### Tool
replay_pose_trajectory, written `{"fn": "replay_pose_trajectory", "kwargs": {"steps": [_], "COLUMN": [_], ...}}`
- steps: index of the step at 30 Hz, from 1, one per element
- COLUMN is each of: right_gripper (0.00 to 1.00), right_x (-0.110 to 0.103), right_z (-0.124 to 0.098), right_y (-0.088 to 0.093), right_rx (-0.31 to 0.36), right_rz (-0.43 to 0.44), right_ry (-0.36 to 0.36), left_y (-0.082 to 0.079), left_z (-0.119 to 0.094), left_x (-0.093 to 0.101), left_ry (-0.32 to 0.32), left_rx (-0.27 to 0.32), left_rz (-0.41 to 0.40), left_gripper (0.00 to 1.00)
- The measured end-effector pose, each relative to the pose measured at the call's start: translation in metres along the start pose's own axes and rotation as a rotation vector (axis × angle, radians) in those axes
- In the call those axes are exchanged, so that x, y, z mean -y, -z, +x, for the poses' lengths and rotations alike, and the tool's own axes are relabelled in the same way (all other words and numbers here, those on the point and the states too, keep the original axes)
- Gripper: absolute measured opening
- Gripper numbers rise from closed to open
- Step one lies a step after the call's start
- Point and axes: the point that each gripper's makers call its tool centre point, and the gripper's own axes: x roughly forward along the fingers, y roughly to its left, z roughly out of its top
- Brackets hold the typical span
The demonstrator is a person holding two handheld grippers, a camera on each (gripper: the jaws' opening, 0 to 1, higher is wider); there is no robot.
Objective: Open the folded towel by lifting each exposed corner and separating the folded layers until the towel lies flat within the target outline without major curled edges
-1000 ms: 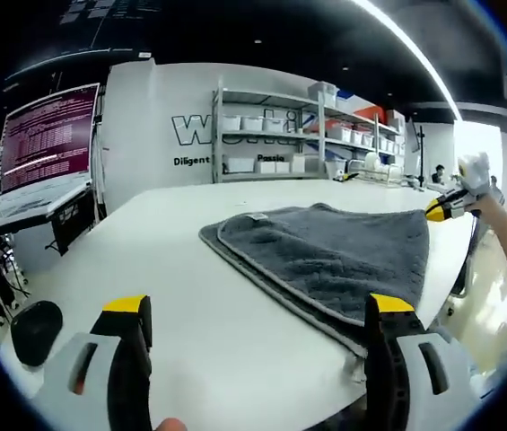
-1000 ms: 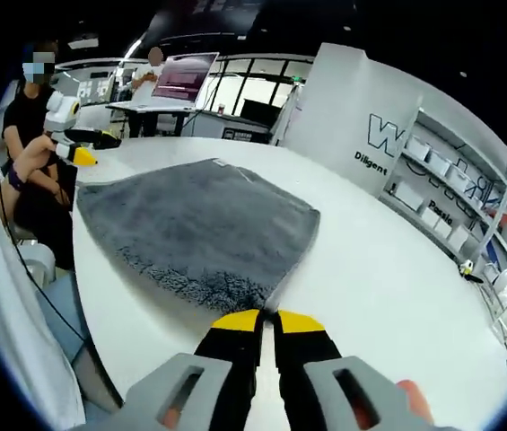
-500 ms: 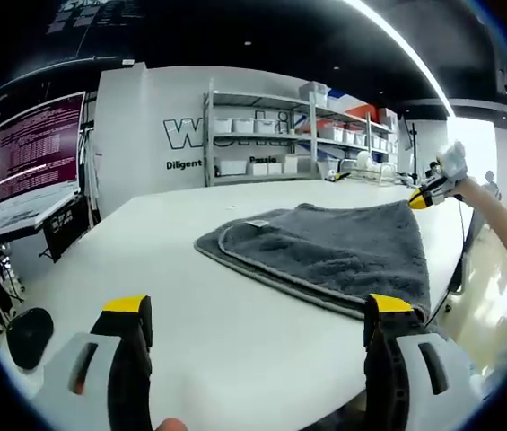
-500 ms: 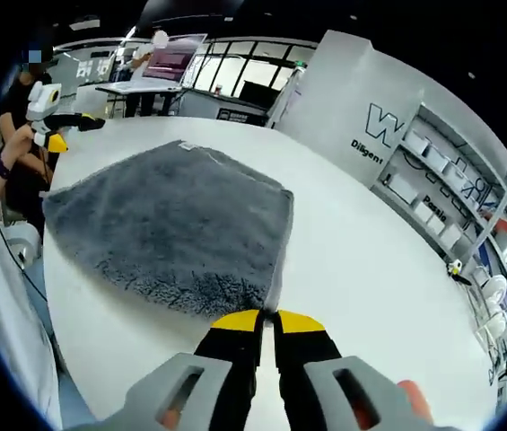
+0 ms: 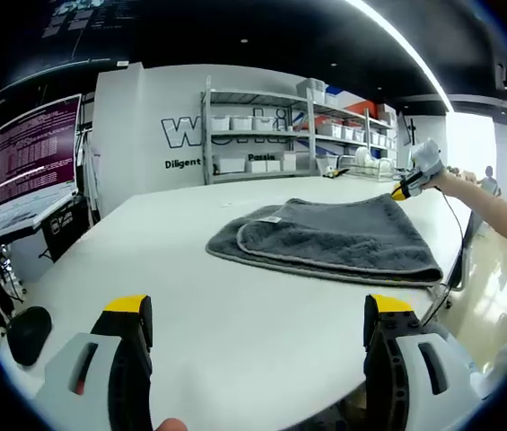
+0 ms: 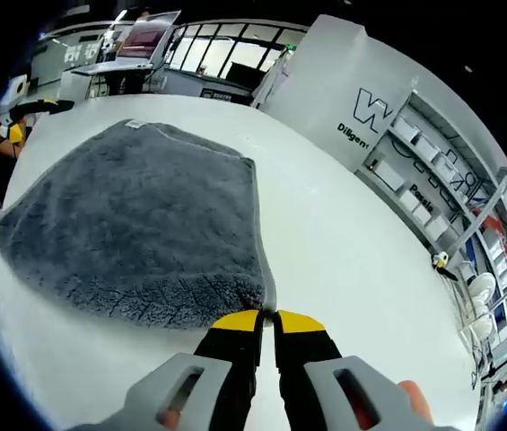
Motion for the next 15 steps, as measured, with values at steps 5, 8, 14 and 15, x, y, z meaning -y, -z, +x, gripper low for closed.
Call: {"fn": "replay_pose_trajectory", "kwargs": {"steps": [5, 8, 14, 15], "right_gripper": [0.02, 0.02, 0.02, 0.02], "right_x": [0.023, 0.033, 0.055, 0.058], "right_z": [0.021, 0.031, 0.059, 0.064], "right_y": [-0.002, -0.006, -0.021, -0.023], "right_rx": [-0.038, -0.064, -0.106, -0.109], "right_rz": [-0.033, -0.056, -0.088, -0.082], "right_ry": [0.033, 0.049, 0.07, 0.072], "left_y": [-0.001, 0.0, 0.0, 0.0], "left_z": [0.003, 0.004, 0.01, 0.011], "left_x": [0.004, 0.005, 0.008, 0.008], "left_ry": [0.008, 0.008, 0.011, 0.013], "left_rx": [0.001, 0.001, 0.002, 0.001], "left_rz": [0.002, 0.003, 0.001, 0.003], "left_gripper": [0.97, 0.97, 0.96, 0.96]}}
